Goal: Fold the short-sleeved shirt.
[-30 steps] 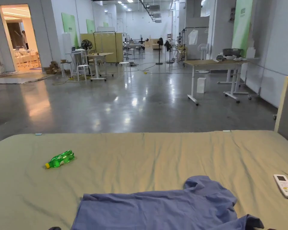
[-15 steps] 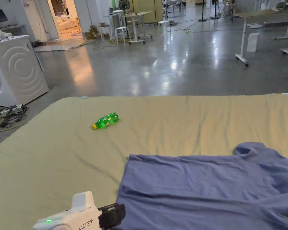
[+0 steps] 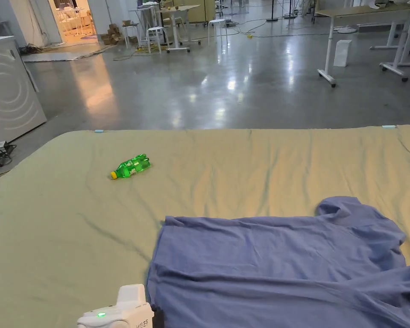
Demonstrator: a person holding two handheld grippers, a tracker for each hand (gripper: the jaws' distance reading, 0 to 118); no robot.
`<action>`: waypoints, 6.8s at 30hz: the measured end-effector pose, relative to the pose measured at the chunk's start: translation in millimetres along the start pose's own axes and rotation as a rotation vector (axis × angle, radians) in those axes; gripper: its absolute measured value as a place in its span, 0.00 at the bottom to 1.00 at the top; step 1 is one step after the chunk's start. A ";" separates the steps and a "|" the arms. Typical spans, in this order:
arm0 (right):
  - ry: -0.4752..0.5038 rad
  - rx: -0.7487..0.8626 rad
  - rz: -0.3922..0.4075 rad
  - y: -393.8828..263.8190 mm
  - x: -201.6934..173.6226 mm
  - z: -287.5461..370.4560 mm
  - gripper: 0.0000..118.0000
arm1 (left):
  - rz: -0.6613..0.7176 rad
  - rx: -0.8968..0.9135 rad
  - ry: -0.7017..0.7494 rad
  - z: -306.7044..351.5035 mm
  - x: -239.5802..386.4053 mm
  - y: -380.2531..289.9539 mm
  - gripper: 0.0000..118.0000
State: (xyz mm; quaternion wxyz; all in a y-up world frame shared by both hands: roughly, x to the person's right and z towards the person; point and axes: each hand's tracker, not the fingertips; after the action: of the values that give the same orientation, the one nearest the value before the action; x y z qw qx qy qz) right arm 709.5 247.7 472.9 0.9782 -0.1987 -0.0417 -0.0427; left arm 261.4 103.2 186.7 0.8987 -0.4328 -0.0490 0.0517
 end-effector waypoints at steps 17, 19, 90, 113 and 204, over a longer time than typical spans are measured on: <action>-0.238 -0.299 -0.172 -67.0 103.4 -226.8 0.69 | -0.096 -0.052 0.013 -6.2 11.6 -0.2 0.07; -0.217 -0.402 -0.157 -73.5 99.4 -238.3 0.39 | -0.092 -0.059 0.005 -12.2 5.4 6.8 0.07; 0.002 0.295 0.198 29.5 -39.3 68.6 0.00 | -0.359 0.718 -0.122 352.9 93.3 -72.8 0.00; -0.019 -0.006 0.014 -10.1 1.8 4.7 0.00 | -0.092 0.142 -0.077 33.9 -15.9 57.0 0.74; -0.083 0.075 0.087 -2.3 16.5 49.4 0.66 | -0.160 0.548 -0.156 301.9 3.4 -67.4 0.75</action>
State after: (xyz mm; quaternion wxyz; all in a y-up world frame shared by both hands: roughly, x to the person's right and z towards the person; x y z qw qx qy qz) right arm 722.4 263.9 520.8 0.9834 -0.1650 -0.0754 0.0096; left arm 228.0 295.2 427.0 0.9768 -0.1633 -0.1362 0.0253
